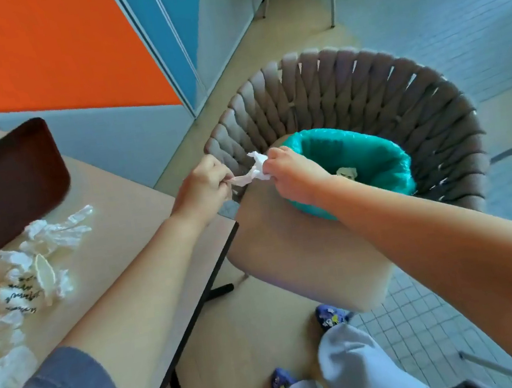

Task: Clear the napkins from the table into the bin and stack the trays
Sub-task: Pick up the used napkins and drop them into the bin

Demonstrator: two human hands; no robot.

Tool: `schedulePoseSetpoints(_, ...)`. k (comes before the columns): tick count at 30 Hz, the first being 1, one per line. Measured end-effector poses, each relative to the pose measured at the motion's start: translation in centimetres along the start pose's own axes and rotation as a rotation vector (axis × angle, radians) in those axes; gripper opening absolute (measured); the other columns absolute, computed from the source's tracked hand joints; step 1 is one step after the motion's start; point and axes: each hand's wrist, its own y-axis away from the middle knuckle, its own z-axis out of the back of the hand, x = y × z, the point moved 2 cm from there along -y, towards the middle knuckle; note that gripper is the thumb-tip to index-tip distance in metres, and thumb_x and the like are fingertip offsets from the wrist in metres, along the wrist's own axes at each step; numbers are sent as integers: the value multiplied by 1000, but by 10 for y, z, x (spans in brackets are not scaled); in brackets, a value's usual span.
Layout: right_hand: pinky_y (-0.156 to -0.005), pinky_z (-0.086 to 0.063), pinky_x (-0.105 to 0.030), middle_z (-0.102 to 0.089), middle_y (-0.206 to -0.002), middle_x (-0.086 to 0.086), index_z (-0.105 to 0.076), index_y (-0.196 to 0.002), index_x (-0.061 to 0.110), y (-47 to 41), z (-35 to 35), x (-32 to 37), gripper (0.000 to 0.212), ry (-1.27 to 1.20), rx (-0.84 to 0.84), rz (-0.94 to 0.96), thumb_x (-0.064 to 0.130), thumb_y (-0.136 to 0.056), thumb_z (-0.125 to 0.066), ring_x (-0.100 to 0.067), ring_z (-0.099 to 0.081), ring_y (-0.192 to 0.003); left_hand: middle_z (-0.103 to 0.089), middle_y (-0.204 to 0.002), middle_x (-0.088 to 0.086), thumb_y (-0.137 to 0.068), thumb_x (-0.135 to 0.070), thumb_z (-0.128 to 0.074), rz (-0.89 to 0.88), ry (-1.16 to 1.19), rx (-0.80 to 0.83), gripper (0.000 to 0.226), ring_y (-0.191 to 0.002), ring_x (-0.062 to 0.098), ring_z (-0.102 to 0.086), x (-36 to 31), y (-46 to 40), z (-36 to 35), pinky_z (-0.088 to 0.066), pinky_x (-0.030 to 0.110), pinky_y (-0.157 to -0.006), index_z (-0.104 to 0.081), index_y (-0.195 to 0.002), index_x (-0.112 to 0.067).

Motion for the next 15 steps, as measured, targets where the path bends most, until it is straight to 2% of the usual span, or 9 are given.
schedulePoseSetpoints(4,-83,-42,-43,-51,-112,-17,-58,-103,0,22,1,-73,21,28,28,-163,-1,-87,-44,-33,-45,-106,-57,-93,16,-78,3,-58,-75,14,84,16,-84,33,-57,-41,-49,-50,-50,44,-72,-69,-89,-1)
schedulePoseSetpoints(10,-82,-44,-42,-51,-111,-17,-58,-104,2,40,-8,-120,22,24,115,-267,8,-85,-50,-33,-45,-107,-60,-92,16,-80,0,-62,-142,31,80,10,-85,30,-57,-72,-78,-86,-46,33,-74,-69,-87,-1)
schedulePoseSetpoints(12,-84,-45,-42,-51,-111,-17,-59,-106,2,45,-16,-136,23,28,176,-292,3,-86,-46,-34,-45,-107,-61,-90,17,-78,0,-62,-182,15,99,10,-86,34,-57,-81,-86,-98,-47,38,-75,-70,-85,-1)
schedulePoseSetpoints(15,-85,-46,-43,-50,-111,-17,-58,-108,2,49,-25,-151,23,41,250,-320,3,-89,-45,-34,-45,-108,-64,-86,15,-76,-10,-56,-221,-3,105,16,-84,37,-58,-90,-98,-114,-49,43,-74,-70,-81,-4)
